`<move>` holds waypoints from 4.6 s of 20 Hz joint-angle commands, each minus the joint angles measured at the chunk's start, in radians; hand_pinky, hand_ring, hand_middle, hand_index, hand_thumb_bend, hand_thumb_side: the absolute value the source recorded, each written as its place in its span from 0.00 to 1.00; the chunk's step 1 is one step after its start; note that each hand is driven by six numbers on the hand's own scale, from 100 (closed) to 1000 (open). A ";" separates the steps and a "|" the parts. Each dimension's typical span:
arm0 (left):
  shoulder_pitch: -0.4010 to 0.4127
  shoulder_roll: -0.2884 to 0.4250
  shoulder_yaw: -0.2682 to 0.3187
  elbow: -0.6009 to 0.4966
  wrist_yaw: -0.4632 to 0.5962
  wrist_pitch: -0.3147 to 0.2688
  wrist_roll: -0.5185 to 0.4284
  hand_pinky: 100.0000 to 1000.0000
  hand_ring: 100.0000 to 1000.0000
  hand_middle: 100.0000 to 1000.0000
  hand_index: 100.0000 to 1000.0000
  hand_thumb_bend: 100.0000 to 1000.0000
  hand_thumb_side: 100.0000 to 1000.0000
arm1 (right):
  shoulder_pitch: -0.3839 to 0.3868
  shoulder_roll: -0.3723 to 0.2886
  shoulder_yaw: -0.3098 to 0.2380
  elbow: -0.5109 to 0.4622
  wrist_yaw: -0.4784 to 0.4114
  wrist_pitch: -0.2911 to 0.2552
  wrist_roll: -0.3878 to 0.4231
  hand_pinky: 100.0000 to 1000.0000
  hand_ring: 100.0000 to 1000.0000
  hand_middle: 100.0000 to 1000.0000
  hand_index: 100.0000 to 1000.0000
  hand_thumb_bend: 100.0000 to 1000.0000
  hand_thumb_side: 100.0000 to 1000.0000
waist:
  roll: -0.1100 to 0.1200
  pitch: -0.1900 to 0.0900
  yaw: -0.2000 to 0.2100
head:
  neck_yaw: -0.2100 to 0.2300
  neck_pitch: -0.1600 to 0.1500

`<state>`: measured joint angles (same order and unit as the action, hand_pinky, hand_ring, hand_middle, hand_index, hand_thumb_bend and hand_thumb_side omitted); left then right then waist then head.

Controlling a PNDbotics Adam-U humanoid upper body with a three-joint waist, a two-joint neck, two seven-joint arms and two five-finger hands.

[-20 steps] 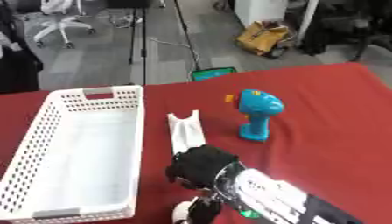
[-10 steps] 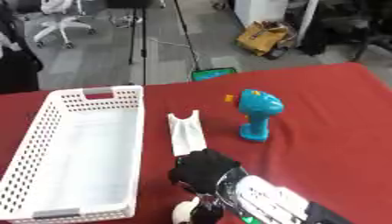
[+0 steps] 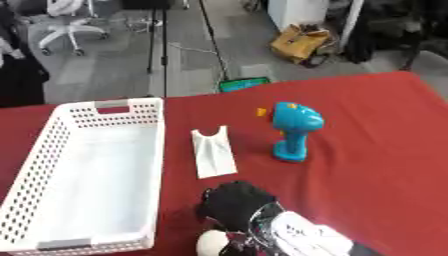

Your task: Pick up objects on the table and place them in the box.

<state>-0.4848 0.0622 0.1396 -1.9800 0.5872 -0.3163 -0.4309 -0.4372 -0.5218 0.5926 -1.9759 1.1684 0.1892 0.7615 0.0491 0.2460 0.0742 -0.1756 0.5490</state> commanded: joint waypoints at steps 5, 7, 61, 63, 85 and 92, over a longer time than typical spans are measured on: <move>-0.013 0.011 0.005 -0.020 -0.002 -0.001 -0.005 0.57 0.62 0.64 0.67 0.00 0.80 | 0.004 0.006 -0.012 -0.013 0.006 0.005 -0.002 0.17 0.41 0.52 0.73 0.62 0.39 | 0.002 -0.017 0.003 | 0.002 -0.013; -0.013 0.011 0.005 -0.020 -0.002 -0.001 -0.005 0.57 0.62 0.64 0.67 0.00 0.80 | 0.004 0.007 -0.013 -0.008 0.008 0.007 -0.009 0.16 0.41 0.52 0.72 0.61 0.38 | 0.002 -0.016 0.003 | 0.002 -0.015; -0.019 0.006 0.007 -0.020 -0.001 -0.004 -0.021 0.55 0.62 0.64 0.67 0.00 0.78 | 0.035 0.044 -0.003 0.173 0.037 0.020 -0.189 0.00 0.28 0.39 0.58 0.49 0.25 | 0.010 -0.011 0.011 | -0.008 -0.027; -0.020 0.006 0.008 -0.020 -0.002 -0.004 -0.020 0.55 0.62 0.64 0.67 0.00 0.78 | 0.035 0.044 -0.004 0.177 0.038 0.022 -0.194 0.00 0.27 0.39 0.58 0.49 0.23 | 0.009 -0.011 0.012 | -0.008 -0.029; -0.018 0.019 0.008 -0.020 -0.009 0.000 -0.019 0.55 0.62 0.63 0.66 0.00 0.78 | -0.027 -0.016 -0.005 0.075 -0.039 0.036 -0.176 0.00 0.25 0.35 0.53 0.31 0.24 | -0.011 -0.017 -0.005 | 0.002 -0.030; -0.017 0.024 0.007 -0.020 -0.012 0.006 -0.015 0.55 0.62 0.63 0.66 0.00 0.78 | -0.085 -0.064 -0.016 -0.016 -0.105 0.059 -0.094 0.00 0.25 0.35 0.52 0.29 0.25 | -0.026 -0.024 -0.014 | 0.006 -0.030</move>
<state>-0.4918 0.0637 0.1448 -1.9800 0.5788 -0.3140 -0.4461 -0.5065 -0.5583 0.5917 -1.9561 1.0786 0.2451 0.6537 0.0234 0.2450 0.0610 -0.1721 0.5262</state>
